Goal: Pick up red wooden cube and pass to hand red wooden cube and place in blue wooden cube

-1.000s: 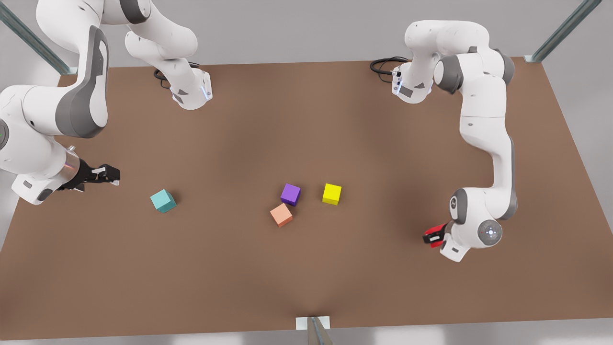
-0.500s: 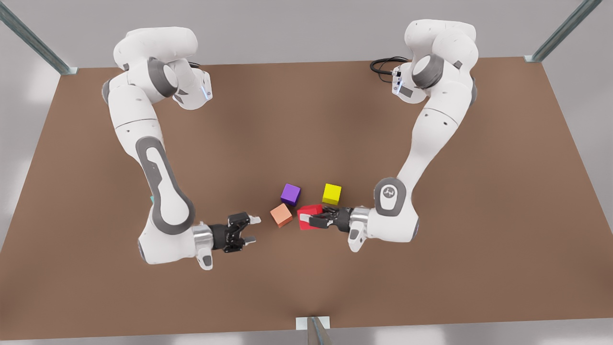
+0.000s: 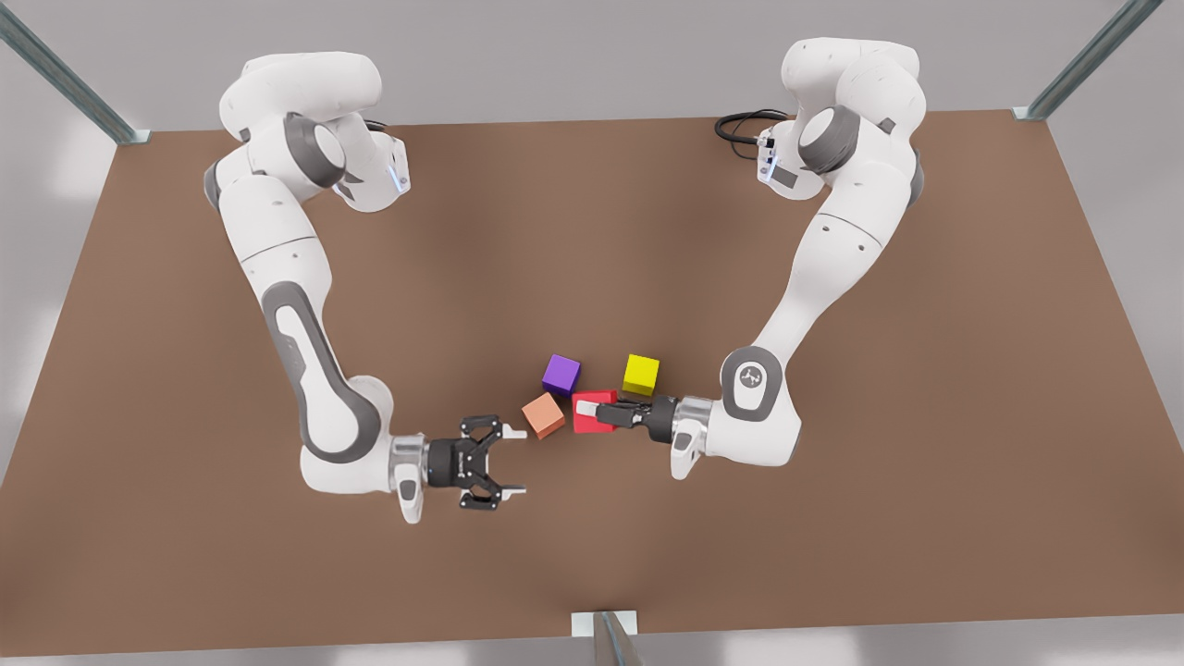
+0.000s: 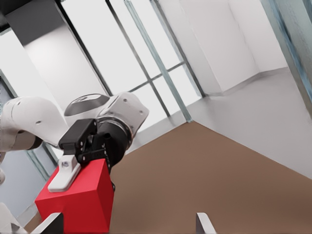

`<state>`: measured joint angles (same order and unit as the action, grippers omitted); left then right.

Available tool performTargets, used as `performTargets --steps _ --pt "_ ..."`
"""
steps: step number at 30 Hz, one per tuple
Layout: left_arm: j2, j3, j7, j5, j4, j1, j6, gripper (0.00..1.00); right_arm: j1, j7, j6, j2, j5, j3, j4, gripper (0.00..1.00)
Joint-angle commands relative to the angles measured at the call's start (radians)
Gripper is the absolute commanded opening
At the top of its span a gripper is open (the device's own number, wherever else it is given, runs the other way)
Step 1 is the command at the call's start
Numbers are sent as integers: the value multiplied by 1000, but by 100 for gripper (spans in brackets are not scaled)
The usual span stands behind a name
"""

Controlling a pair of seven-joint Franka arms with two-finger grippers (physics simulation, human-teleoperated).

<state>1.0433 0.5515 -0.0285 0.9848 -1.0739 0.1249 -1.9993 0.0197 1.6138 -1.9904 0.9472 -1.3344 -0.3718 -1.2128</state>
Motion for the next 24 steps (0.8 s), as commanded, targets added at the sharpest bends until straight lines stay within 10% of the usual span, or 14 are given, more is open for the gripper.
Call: performTargets --steps 1,24 --pt "-2 1 274 17 0 1 5 47 -12 650 21 -27 -45 -2 -48 100" --pt "3 1 272 18 -4 -4 2 48 16 701 -42 -84 -190 -62 -205 100"
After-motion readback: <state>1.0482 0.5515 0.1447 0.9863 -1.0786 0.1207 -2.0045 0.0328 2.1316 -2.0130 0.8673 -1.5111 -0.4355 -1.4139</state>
